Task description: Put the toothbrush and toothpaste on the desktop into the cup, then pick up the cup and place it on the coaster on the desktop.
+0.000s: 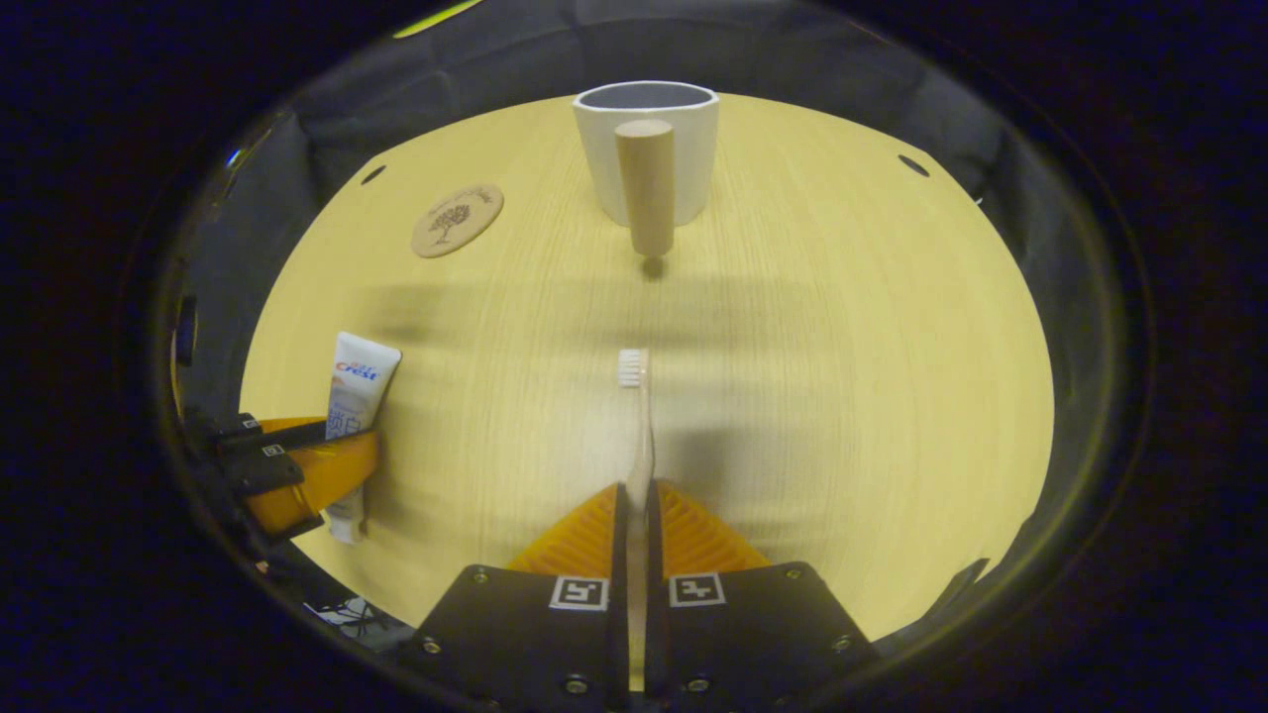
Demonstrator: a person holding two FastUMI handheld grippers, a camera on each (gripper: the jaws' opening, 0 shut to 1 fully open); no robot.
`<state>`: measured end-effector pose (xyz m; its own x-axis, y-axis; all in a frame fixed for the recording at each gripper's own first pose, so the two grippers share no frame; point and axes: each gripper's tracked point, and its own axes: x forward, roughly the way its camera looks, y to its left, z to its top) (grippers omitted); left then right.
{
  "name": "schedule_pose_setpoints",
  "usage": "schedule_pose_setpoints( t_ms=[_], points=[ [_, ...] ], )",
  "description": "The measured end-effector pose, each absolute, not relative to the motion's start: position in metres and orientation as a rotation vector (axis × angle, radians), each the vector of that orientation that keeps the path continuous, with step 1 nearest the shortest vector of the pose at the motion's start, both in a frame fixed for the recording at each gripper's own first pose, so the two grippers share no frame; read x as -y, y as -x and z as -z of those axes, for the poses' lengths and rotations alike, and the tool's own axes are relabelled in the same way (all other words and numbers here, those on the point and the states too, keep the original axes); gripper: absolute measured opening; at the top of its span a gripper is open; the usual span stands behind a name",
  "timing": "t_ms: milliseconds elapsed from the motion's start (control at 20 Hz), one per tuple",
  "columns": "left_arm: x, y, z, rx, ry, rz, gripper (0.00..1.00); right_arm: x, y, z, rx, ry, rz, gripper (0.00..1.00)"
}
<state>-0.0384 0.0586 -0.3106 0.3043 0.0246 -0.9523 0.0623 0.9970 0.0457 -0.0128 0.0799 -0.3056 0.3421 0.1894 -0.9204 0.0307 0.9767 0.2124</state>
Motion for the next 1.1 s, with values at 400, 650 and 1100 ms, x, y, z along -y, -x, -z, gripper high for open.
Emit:
schedule_pose_setpoints(
  t_ms=[400,650,1100],
  points=[
    [-0.065,0.038,0.307,-1.218,-0.048,0.011,0.26,-0.08,0.015,0.3,-1.197,-0.202,-0.128,0.06],
    [-0.063,0.039,0.305,-1.21,-0.037,0.01,0.25,-0.084,0.015,0.304,-1.198,-0.12,-0.15,0.04],
    [-0.06,0.042,0.293,-1.186,-0.039,0.025,0.26,-0.084,0.02,0.278,-1.121,-0.129,-0.17,0.02]
  ],
)
